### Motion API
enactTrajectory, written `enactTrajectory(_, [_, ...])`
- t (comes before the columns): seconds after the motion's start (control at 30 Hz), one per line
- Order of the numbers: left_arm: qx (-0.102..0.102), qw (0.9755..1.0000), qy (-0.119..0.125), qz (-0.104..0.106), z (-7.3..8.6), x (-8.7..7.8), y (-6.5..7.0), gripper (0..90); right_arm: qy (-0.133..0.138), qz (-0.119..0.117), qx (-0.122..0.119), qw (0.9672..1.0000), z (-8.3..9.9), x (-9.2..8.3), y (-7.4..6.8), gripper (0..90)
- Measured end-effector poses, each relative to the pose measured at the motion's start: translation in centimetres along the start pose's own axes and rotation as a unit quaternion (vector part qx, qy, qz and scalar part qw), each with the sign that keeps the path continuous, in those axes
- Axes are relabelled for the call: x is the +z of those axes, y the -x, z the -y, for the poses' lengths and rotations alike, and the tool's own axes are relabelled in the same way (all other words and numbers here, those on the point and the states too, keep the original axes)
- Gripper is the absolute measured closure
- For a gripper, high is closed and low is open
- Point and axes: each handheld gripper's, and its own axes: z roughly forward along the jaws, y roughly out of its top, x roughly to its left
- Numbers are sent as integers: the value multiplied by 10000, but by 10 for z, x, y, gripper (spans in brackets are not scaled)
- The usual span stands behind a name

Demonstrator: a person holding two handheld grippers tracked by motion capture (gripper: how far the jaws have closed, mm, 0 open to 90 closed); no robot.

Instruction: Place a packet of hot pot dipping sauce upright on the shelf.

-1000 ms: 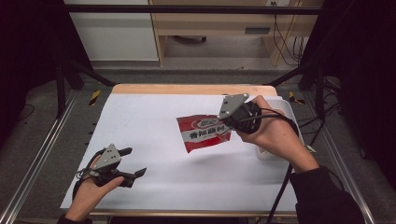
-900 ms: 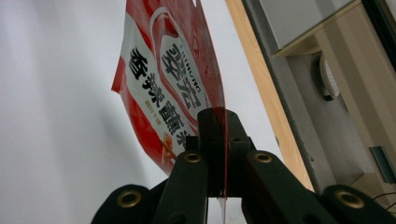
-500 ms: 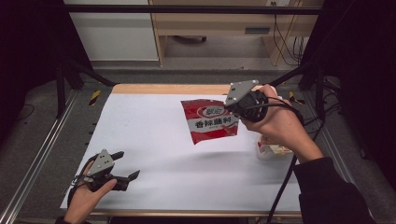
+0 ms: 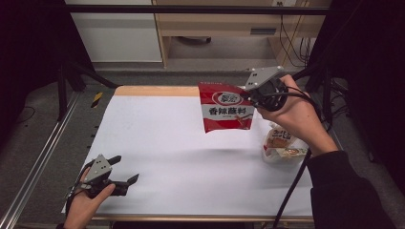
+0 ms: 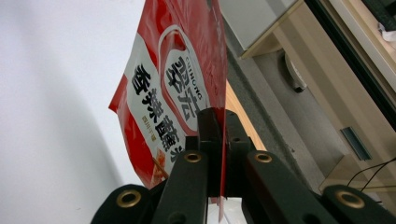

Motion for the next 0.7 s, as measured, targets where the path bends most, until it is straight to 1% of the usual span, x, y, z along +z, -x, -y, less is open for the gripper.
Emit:
enactTrajectory(0.2, [42, 10000, -27, 20, -1, 1, 3, 77, 48, 198, 224, 9995, 7, -5, 11, 900])
enactTrajectory(0.3, [78, 10000, -36, 25, -1, 2, 4, 76, 49, 316, 332, 9989, 12, -6, 18, 899])
enactTrajectory(0.43, [80, 9999, -47, 41, 0, 2, 4, 76, 84, 385, 506, 9979, 19, -7, 28, 900])
enactTrajectory(0.53, [78, 10000, -27, 49, 0, 2, 4, 76, 103, 406, 613, 9972, 24, -6, 33, 900])
enactTrajectory(0.63, [78, 9999, -41, 60, 0, 3, 4, 76, 148, 374, 736, 9965, 27, -5, 38, 900])
enactTrajectory(0.7, [88, 9999, -49, 68, 0, 3, 4, 76, 179, 354, 743, 9964, 26, -4, 39, 900])
